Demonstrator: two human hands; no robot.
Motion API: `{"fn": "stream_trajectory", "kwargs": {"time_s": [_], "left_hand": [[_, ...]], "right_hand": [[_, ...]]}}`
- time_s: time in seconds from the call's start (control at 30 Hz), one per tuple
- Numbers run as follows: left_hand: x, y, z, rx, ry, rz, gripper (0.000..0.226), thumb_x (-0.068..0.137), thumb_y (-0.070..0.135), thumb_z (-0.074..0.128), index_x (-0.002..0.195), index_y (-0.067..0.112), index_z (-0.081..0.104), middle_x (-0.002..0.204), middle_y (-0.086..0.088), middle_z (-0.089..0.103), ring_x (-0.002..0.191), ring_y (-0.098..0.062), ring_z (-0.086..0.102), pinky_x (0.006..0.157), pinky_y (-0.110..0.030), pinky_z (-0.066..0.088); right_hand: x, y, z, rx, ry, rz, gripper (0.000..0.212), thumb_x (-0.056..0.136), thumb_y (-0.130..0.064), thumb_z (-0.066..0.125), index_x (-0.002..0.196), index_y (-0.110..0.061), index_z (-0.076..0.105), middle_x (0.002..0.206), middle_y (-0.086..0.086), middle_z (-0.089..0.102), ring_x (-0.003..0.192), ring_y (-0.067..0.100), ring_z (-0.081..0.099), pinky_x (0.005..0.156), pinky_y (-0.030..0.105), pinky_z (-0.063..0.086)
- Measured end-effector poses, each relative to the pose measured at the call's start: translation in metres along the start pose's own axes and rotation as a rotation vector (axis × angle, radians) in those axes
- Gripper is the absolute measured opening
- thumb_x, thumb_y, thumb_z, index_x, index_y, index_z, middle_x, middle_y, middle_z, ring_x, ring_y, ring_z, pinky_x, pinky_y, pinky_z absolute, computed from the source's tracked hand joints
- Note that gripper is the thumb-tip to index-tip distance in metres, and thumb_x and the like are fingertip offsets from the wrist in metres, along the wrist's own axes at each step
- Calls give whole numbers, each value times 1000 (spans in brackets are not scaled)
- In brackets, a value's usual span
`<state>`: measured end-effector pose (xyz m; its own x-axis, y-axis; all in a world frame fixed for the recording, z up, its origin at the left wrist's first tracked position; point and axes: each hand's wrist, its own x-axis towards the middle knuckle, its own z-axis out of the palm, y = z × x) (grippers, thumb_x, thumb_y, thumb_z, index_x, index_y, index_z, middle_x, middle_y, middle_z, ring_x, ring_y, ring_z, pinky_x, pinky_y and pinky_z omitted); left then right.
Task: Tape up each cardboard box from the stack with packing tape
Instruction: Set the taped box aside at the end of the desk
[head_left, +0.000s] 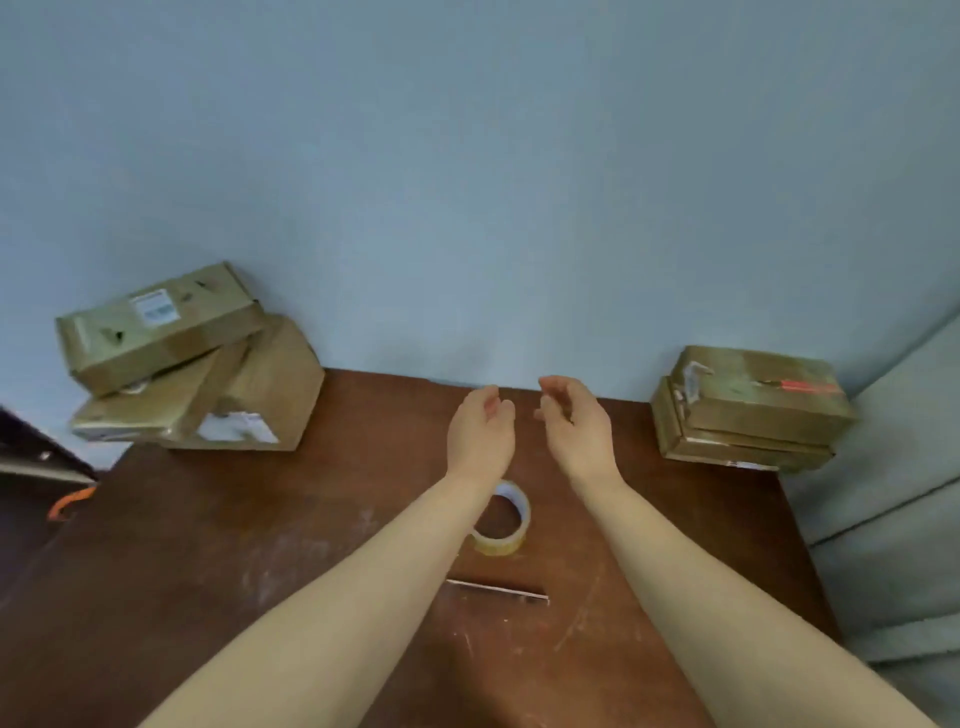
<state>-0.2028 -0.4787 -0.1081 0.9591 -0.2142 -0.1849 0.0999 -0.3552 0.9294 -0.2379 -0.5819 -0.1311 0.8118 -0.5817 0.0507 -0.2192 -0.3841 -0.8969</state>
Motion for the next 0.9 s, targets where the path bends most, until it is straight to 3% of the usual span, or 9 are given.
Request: {"fn": "stream_trajectory", "kwargs": {"time_s": [0.1, 0.2, 0.37, 0.5, 0.6, 0.7, 0.83, 0.9], "left_hand": [[-2, -18, -79, 22, 45, 58, 36, 98, 14, 47, 133, 9, 52, 135, -7, 53, 123, -16, 51, 99, -20, 35], [-1, -36, -151, 13, 115, 101, 35, 99, 15, 46, 133, 13, 53, 132, -2, 54, 121, -15, 52, 102, -24, 39], [3, -51, -242, -82, 288, 104, 30, 99, 10, 45, 125, 15, 57, 117, 7, 56, 108, -7, 52, 86, -16, 36], [11, -58, -293, -125, 452, 95, 33, 97, 7, 46, 127, 13, 57, 121, 4, 55, 113, -12, 51, 92, -20, 37], [25, -67, -326, -86, 598, 59, 35, 96, 8, 46, 128, 14, 57, 124, 1, 54, 112, -14, 51, 98, -29, 42], [42, -73, -353, -105, 682, 9, 36, 96, 11, 48, 130, 13, 57, 128, -3, 57, 117, -21, 53, 102, -39, 44], [57, -80, -376, -176, 703, -147, 46, 96, 11, 48, 142, 8, 42, 144, -9, 44, 133, -25, 41, 111, -36, 32], [67, -84, -383, -171, 689, -169, 49, 98, 13, 45, 146, 8, 35, 150, -9, 37, 137, -24, 36, 111, -34, 28]], "right_hand": [[-21, -43, 65, 93, -70, 56, 24, 96, -10, 48, 117, -15, 58, 112, 1, 64, 97, 21, 66, 95, 42, 49], [-39, -85, 127, 179, -119, 105, 19, 97, -11, 48, 113, -17, 56, 98, -6, 62, 85, 17, 68, 92, 41, 52], [-56, -135, 197, 204, -216, 107, 20, 97, -12, 48, 115, -11, 56, 109, 6, 62, 73, 11, 66, 80, 36, 57], [-52, -159, 228, 211, -252, 131, 22, 97, -11, 48, 117, -10, 56, 97, 3, 63, 73, 11, 65, 75, 31, 57], [-43, -172, 246, 215, -280, 137, 23, 97, -12, 47, 119, -10, 55, 103, 9, 64, 73, 10, 64, 68, 23, 55], [-26, -180, 263, 209, -293, 120, 28, 97, -12, 46, 125, -8, 52, 109, 9, 62, 85, 20, 66, 71, 27, 55], [1, -185, 285, 165, -334, 94, 35, 97, -16, 46, 131, -7, 48, 110, 3, 57, 99, 21, 60, 90, 37, 52], [13, -189, 295, 115, -329, 55, 39, 97, -20, 47, 135, -9, 46, 121, 5, 57, 104, 18, 55, 95, 33, 46]]}}
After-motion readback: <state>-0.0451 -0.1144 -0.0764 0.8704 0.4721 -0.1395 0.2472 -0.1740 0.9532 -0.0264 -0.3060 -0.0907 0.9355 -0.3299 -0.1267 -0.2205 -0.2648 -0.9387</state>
